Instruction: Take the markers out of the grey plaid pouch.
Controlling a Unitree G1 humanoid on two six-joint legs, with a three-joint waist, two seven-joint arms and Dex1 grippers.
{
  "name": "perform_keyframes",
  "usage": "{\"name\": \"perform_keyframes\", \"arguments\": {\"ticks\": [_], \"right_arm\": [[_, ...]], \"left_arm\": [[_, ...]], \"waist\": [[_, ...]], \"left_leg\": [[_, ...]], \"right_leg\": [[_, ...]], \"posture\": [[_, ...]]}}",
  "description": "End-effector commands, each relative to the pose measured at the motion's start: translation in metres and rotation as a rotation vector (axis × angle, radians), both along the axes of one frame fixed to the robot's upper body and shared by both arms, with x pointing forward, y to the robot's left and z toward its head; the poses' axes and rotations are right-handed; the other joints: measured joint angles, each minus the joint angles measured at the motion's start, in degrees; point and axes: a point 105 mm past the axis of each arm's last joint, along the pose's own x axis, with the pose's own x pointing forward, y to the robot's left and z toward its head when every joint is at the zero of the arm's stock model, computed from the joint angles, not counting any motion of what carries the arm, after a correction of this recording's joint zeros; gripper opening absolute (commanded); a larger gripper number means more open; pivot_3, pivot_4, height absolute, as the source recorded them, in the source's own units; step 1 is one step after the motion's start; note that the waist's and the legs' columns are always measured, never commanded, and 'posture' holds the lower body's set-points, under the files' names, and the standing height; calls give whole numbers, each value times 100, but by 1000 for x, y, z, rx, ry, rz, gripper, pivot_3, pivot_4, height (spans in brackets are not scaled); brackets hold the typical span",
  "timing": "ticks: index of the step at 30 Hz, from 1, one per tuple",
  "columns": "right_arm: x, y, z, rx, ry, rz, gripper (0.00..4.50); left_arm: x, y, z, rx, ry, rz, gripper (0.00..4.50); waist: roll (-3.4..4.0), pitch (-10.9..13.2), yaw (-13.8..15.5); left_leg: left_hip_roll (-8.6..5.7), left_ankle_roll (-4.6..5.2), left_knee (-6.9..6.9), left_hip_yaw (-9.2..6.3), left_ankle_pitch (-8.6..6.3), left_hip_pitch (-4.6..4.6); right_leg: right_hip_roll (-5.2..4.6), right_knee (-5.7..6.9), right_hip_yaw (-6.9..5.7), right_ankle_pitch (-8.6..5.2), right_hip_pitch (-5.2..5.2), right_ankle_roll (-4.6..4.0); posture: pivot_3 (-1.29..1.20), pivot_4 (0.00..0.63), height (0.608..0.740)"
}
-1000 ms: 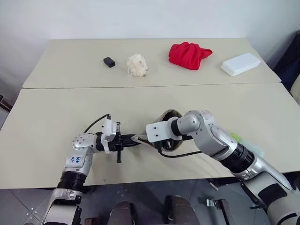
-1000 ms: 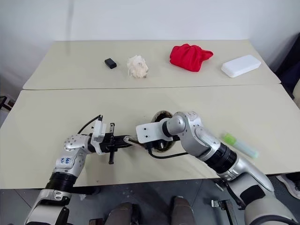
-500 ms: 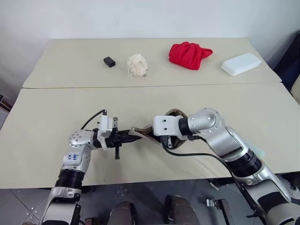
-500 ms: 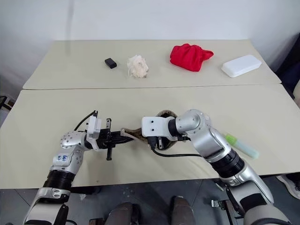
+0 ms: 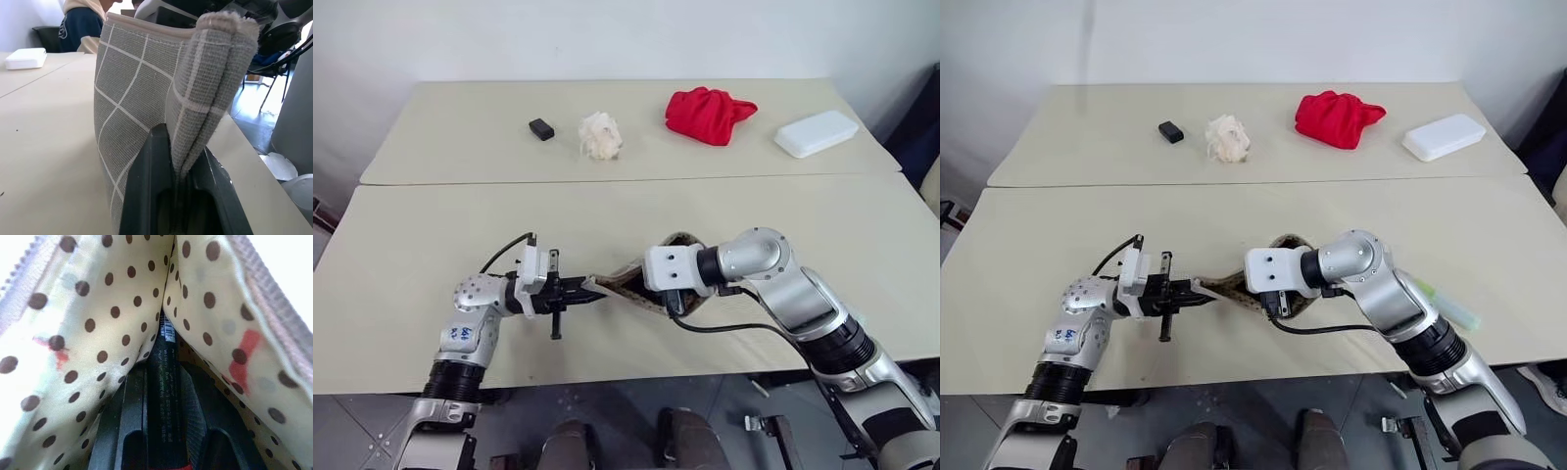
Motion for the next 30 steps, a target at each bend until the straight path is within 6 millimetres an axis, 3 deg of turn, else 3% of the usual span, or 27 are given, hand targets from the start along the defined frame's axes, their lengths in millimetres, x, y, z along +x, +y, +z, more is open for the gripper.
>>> {"name": "perform_keyframes", "arguments": {"ticks": [1, 5, 11, 15, 20, 25, 28, 30], "right_arm": [[-18, 7, 32, 103, -99, 104, 579], [-17, 1, 30, 124, -77, 87, 579], [-4, -20, 17, -46, -150, 19, 579], [-11, -33, 22, -152, -118, -21, 579], [-20, -17, 32, -90, -141, 30, 579], [-38, -14, 21, 36, 112, 72, 579], [-32, -27, 13, 39, 184, 18, 579], [-13, -39, 9, -12, 89, -60, 579]], "left_arm": [[0, 7, -6, 19, 35, 41, 0], [0, 8, -6, 18, 40, 43, 0], [0, 7, -6, 13, 43, 50, 0], [0, 11, -8, 28, 49, 72, 0], [1, 10, -8, 22, 54, 79, 0], [1, 6, -8, 17, 53, 67, 0], [2, 5, -7, 16, 43, 63, 0], [2, 5, -8, 17, 41, 63, 0]], "waist": [[0, 0, 6], [0, 0, 2], [1, 1, 1], [5, 4, 3], [5, 4, 3], [3, 5, 19], [2, 6, 35], [2, 6, 24]], "left_leg": [[0, 0, 0, 0, 0, 0], [0, 0, 0, 0, 0, 0], [0, 0, 0, 0, 0, 0], [0, 0, 0, 0, 0, 0], [0, 0, 1, 0, 0, 1], [0, 0, 1, -1, 0, 0], [-3, 1, 3, -2, 0, -1], [-2, 1, 4, -2, 0, 0]], "right_leg": [[0, -1, 0, 0, 0, 0], [0, 0, 0, 0, 0, 0], [0, 0, 1, 0, 0, 0], [0, -1, 3, 0, -1, 0], [-1, 0, 3, 0, -1, 0], [0, 0, 1, 0, 0, 0], [-2, -1, 1, 0, 0, 0], [-2, -1, 2, 0, 1, 0]], "posture": [[0, 150, 740], [0, 150, 740], [0, 150, 740], [0, 150, 740], [0, 150, 740], [0, 150, 740], [0, 150, 740], [0, 150, 740]]}}
